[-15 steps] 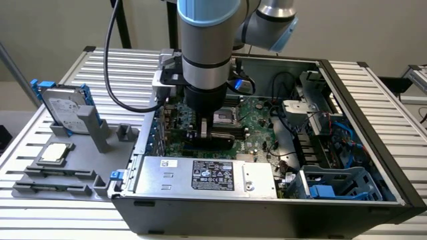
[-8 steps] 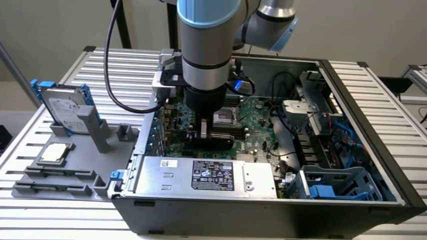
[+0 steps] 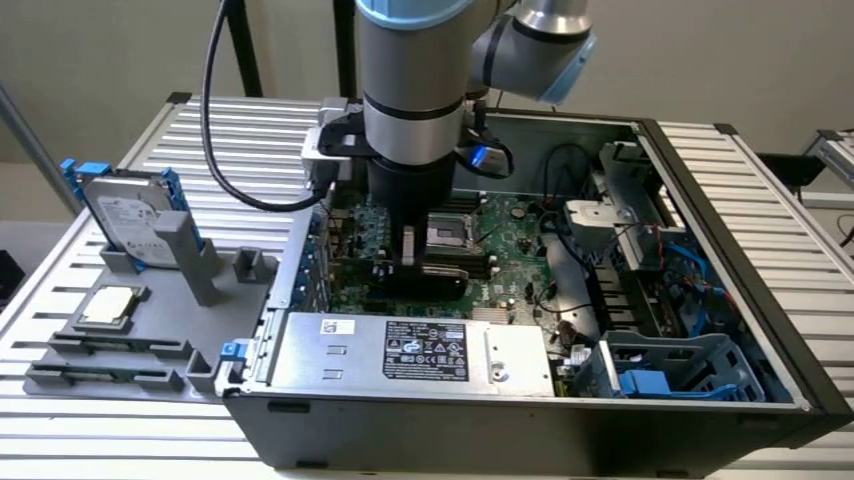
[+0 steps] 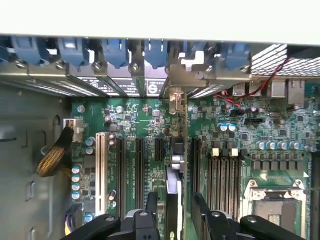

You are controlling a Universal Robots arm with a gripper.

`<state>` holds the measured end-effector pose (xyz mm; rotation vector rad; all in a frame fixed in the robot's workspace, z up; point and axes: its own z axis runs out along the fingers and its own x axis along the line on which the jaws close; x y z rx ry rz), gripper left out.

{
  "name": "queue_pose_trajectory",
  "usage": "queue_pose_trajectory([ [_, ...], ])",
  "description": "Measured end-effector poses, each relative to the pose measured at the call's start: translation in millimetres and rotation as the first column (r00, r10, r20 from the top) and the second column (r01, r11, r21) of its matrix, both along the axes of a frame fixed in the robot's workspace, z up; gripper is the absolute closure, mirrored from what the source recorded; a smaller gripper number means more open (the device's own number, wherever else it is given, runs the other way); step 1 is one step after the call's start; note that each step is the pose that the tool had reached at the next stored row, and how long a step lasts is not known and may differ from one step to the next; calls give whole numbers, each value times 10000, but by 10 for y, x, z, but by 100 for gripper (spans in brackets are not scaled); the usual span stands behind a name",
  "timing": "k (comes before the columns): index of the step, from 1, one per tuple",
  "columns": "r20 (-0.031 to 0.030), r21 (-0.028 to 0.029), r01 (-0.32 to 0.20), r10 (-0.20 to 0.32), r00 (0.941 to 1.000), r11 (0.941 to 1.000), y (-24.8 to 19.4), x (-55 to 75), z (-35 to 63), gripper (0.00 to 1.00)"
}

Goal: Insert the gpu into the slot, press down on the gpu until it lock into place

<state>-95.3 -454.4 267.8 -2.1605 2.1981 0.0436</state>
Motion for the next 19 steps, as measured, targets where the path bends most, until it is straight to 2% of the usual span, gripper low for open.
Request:
queue_pose_trajectory([
  [2,-2,-1,0,0,10000,10000,0,0,83,62],
  [3,-9,-4,-1,1,10000,10000,0,0,92,62],
  [5,-9,-1,-3,3,10000,10000,0,0,91,75],
  [6,-10,0,-2,2,10000,10000,0,0,90,75],
  [8,-9,-1,-2,2,10000,10000,0,0,91,86],
  [10,-10,-1,-2,2,10000,10000,0,0,91,89],
  [19,-10,-1,-2,2,10000,10000,0,0,91,89],
])
